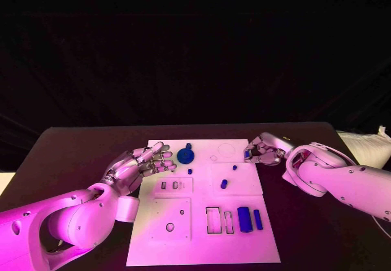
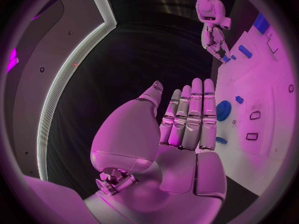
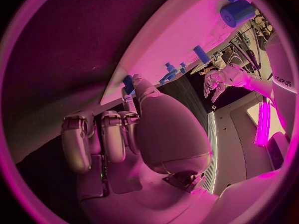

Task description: Assemble the parts on the task board

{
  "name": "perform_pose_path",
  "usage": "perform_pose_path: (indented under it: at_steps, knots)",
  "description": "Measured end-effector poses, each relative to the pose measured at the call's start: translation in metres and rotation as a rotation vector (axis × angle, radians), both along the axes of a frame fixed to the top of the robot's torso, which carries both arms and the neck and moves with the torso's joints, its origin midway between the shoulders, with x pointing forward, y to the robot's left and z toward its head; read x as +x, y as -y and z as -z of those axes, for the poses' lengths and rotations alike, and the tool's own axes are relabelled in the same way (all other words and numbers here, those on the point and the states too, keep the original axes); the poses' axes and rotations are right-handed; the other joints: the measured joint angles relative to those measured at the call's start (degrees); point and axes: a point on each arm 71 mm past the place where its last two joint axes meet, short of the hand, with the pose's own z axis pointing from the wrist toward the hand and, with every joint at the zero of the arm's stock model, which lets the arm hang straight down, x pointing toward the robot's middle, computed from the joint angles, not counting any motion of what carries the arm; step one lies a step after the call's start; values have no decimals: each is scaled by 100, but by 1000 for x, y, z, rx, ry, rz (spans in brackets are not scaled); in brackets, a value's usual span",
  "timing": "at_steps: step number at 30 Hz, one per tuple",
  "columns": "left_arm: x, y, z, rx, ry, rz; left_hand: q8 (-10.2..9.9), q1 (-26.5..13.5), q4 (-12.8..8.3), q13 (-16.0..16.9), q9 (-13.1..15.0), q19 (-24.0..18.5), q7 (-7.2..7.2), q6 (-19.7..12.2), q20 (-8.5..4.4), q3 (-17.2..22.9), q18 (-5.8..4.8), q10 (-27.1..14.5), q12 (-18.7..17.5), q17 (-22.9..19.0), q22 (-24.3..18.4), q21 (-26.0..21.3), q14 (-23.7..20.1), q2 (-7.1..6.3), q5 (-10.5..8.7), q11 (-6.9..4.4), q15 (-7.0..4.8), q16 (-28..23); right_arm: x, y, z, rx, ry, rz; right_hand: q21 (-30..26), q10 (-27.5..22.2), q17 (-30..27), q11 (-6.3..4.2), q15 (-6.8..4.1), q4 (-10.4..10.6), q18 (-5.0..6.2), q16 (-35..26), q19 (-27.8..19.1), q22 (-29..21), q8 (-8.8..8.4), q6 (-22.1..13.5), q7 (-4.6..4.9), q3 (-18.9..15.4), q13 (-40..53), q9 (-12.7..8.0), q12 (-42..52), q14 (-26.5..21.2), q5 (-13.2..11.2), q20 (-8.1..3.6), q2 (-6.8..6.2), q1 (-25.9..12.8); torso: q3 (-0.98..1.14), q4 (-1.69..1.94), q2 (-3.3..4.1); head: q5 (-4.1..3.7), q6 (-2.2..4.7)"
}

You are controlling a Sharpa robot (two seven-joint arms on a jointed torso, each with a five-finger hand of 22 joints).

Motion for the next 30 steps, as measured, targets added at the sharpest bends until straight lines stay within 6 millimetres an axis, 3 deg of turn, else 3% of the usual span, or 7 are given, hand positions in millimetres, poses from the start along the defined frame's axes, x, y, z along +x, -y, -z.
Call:
perform_pose_path:
  at_steps: [8, 14, 22, 30]
  knots:
    - [0, -1, 0, 1, -1, -1, 0, 0, 0, 0, 0, 0, 0, 0, 0, 0, 0, -21, 0, 0, 0, 0, 0, 0, 0, -21, 0, 0, 1, -1, -1, 1, 28, 8, 0, -12, 0, -52, -50, -81, 0, 0, 9, 2, 22, 20, 18, 149, 0, -1, 0, 8, -32, -51, 83, 8, -1, -2, 0, -6, -8]
    - [0, -1, 0, 1, -1, -1, 0, 0, 0, 0, 0, 0, 0, 0, 0, 0, 0, -21, 0, -1, 0, 0, 0, 0, 0, -20, 0, 0, -3, -16, -13, 14, 74, -20, 0, -11, 5, -51, -50, -80, -1, 0, 9, 2, 22, 20, 18, 150, 0, -3, 0, 8, -47, -51, 117, -26, 0, -2, -3, -10, -1]
    - [3, -4, 1, 5, -1, -10, -21, 0, 0, 0, 0, 0, 0, 0, 0, 0, 0, -41, 0, -1, -5, 0, 0, 0, 0, 0, 0, 0, -18, -58, -35, 62, 118, -104, 0, -11, 4, -51, -49, -68, -1, 0, 2, 1, 22, 19, 19, 161, -1, -4, 0, 8, -63, -85, 181, -90, -9, 4, -10, 28, 3]
    - [6, -9, 3, 12, 0, -24, -21, 0, 0, 0, 0, 0, 0, 0, 0, 0, 0, -41, 0, 0, -5, 0, 0, 0, 0, 0, 0, -1, -33, -116, -34, 92, 101, -196, 0, -12, 3, -51, -49, -67, 0, 0, 9, 1, 22, 16, 19, 160, -1, -4, 0, 8, -6, -92, 192, -108, -15, 12, -18, 144, -62]
